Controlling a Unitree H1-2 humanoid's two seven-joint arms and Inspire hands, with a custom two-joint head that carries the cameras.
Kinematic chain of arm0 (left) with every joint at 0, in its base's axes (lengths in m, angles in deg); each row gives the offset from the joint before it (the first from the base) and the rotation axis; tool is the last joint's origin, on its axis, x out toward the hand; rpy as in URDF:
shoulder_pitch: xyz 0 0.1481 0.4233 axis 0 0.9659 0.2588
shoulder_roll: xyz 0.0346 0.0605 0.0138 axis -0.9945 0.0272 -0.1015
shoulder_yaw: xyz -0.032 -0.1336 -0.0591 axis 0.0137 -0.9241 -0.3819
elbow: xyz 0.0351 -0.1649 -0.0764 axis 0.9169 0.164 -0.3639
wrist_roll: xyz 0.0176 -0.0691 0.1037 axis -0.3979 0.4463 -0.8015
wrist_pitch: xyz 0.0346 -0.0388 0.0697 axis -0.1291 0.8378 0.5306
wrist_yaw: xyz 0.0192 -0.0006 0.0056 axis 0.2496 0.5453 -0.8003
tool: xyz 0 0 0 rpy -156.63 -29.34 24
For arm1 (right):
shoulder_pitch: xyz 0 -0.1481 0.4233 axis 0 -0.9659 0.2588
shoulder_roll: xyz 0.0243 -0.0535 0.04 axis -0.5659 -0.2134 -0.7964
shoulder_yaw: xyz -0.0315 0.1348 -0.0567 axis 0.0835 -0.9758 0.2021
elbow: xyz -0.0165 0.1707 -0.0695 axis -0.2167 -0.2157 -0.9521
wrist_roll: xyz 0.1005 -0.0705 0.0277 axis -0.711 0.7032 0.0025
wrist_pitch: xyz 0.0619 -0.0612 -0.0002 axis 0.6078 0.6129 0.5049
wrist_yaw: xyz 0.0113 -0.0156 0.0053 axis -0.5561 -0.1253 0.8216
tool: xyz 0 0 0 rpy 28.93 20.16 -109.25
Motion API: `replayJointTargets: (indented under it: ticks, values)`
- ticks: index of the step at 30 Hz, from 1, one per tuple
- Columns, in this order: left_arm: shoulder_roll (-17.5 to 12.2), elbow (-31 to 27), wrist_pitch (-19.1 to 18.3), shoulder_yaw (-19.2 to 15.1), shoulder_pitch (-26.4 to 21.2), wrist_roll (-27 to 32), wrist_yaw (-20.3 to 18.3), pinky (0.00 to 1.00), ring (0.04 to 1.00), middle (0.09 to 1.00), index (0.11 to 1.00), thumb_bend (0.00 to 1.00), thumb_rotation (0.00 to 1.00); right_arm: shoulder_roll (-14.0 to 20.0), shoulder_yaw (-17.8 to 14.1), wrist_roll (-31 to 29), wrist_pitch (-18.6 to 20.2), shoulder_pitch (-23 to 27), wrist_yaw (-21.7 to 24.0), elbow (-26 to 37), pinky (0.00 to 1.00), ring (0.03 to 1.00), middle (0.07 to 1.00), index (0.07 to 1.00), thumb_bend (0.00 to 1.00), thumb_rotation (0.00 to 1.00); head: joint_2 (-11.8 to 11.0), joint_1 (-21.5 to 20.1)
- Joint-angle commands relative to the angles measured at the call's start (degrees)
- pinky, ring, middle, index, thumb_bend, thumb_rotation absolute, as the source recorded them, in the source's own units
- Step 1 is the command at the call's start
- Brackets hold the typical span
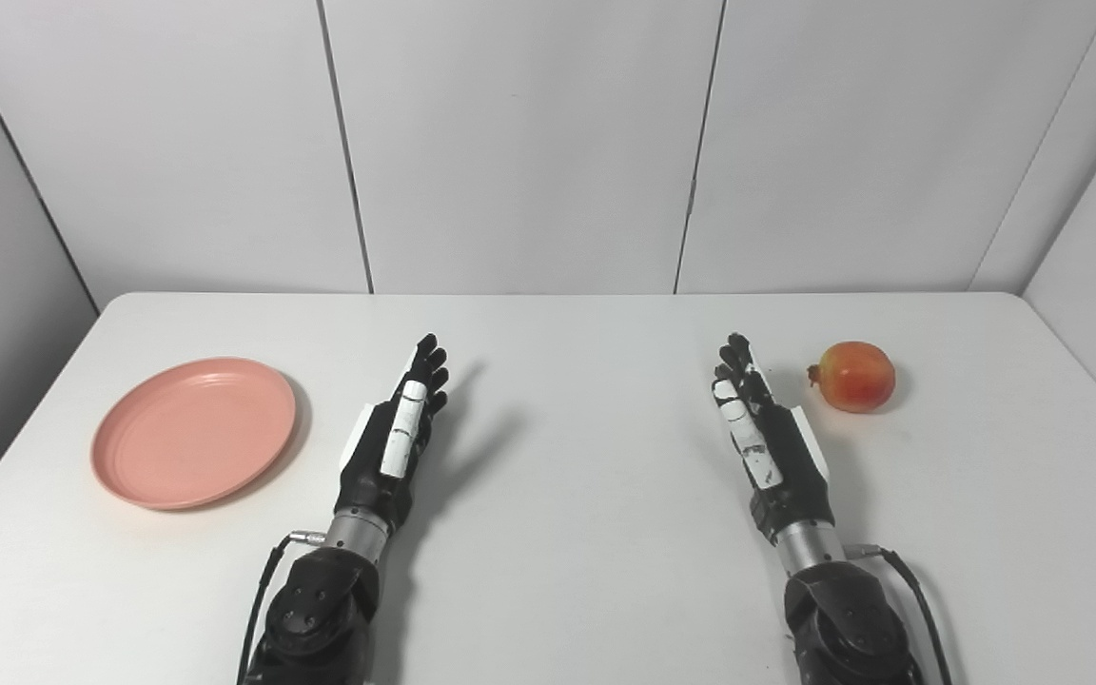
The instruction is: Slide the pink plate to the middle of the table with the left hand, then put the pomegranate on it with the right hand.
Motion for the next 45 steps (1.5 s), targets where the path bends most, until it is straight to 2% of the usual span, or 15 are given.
replayJointTargets:
  ticks: [1,5,6,11,12,13,17,24,28,31,37,45]
  values:
    - [-0.08,-0.47,1.80,-0.06,-1.49,0.28,-0.34,1.00,1.000,1.000,1.000,0.59,1.00,0.21,0.05,0.26,-1.97,2.48,-0.08,1.33,1.00,1.000,1.000,1.000,0.71,0.84,-0.24,0.29]
    - [0.22,-0.71,1.43,0.60,-1.22,-1.02,0.29,1.00,1.000,1.000,1.000,0.60,1.00,0.59,-0.43,-1.01,-1.42,2.01,0.63,1.73,1.00,1.000,1.000,1.000,0.70,0.83,-1.02,4.66]
    - [0.53,-0.70,1.67,1.01,-1.10,-1.99,0.88,0.99,1.000,1.000,1.000,0.60,1.00,0.97,-0.63,-1.46,-1.35,1.76,0.99,2.01,1.00,1.000,1.000,1.000,0.69,0.82,-1.59,7.80]
    - [2.07,1.17,2.64,2.64,-1.33,-5.00,2.85,0.99,1.000,1.000,1.000,0.60,1.00,3.21,-1.70,-3.28,-2.44,1.07,2.61,1.72,1.00,1.000,1.000,1.000,0.66,0.83,-3.63,16.81]
    - [2.52,1.26,2.41,2.80,-1.34,-5.44,3.30,1.00,1.000,1.000,1.000,0.63,1.00,3.61,-1.83,-3.40,-2.30,0.96,2.79,1.80,1.00,1.000,1.000,1.000,0.64,0.83,-3.63,16.81]
    - [3.02,1.56,2.50,2.99,-1.42,-6.06,3.94,1.00,1.000,1.000,1.000,0.64,1.00,4.03,-2.04,-3.85,-2.21,0.92,3.23,1.70,1.00,1.000,1.000,1.000,0.63,0.84,-4.18,18.92]
    - [4.81,3.20,3.63,3.16,-1.94,-8.78,7.50,0.97,0.996,1.000,0.991,0.68,1.00,5.31,-2.47,-5.96,-1.73,1.05,5.25,0.40,1.00,1.000,1.000,1.000,0.65,0.84,-4.96,21.04]
    - [5.95,4.23,4.19,2.95,-2.34,-9.91,9.46,0.97,0.990,0.997,0.981,0.67,1.00,6.05,-2.68,-6.19,-2.80,0.80,5.74,-0.01,1.00,1.000,1.000,1.000,0.66,0.86,-5.39,21.60]
    - [5.56,4.77,4.92,3.19,-2.53,-10.34,9.81,0.96,0.983,0.993,0.980,0.67,1.00,6.20,-2.58,-6.08,-3.56,1.05,5.91,-0.96,1.00,1.000,1.000,1.000,0.65,0.86,-5.79,21.50]
    - [5.24,4.84,5.19,2.87,-2.83,-8.89,8.73,0.98,0.997,1.000,0.995,0.67,1.00,6.20,-2.47,-5.80,-3.36,1.10,5.68,-1.06,1.00,1.000,1.000,1.000,0.65,0.87,-5.98,21.29]
    - [5.26,5.41,6.44,0.26,-4.19,-2.74,5.79,1.00,1.000,1.000,1.000,0.62,1.00,5.91,-2.36,-5.55,-3.41,1.42,5.38,-1.60,1.00,1.000,1.000,1.000,0.65,0.85,-6.13,21.06]
    - [4.21,3.69,5.80,-3.06,-6.41,2.37,4.55,1.00,1.000,1.000,1.000,0.60,1.00,5.22,-2.38,-4.93,-3.75,2.00,5.11,-2.35,1.00,1.000,1.000,1.000,0.66,0.86,-6.66,20.73]
